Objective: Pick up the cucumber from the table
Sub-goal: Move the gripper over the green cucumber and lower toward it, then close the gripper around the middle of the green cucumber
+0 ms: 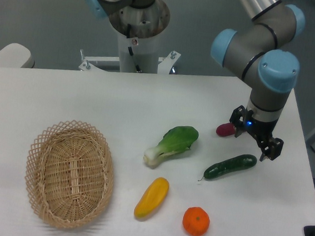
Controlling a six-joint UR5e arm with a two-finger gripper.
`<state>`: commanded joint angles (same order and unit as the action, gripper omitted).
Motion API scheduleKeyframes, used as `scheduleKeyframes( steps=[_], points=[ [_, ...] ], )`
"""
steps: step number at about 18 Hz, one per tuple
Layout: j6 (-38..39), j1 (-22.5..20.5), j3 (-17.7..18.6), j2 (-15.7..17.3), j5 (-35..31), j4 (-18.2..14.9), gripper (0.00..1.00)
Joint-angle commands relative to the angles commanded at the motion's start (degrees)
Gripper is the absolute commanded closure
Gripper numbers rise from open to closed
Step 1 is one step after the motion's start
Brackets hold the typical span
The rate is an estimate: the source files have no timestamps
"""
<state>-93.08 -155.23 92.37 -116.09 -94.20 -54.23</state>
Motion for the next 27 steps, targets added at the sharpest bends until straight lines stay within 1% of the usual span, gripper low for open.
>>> scheduleKeyframes(
  steps=[2,3,9,16,19,20,21,22,26,27],
  points=[
    [-0.09,1.07,-0.7,-2.29,-2.73,0.7,0.0],
    [-0.18,1.15,-0.79,-2.82,-3.0,0.88,0.0],
    [2.54,1.07,-0.97,-6.33,-2.39,1.76,0.0],
    [2.55,1.07,-0.35,-8.01,-2.3,2.11,0.0],
    [2.72,1.15,0.0,-8.18,-1.95,3.78,0.0],
    [2.72,1.15,0.0,-8.27,-1.43,3.78,0.01],
    [2.81,1.15,0.0,-8.36,-0.9,3.78,0.06],
    [2.81,1.15,0.0,-8.45,-0.63,3.78,0.07],
    [3.43,1.15,0.0,-8.54,0.51,3.78,0.08],
    [3.34,1.15,0.0,-8.54,0.51,3.78,0.15]
  ],
)
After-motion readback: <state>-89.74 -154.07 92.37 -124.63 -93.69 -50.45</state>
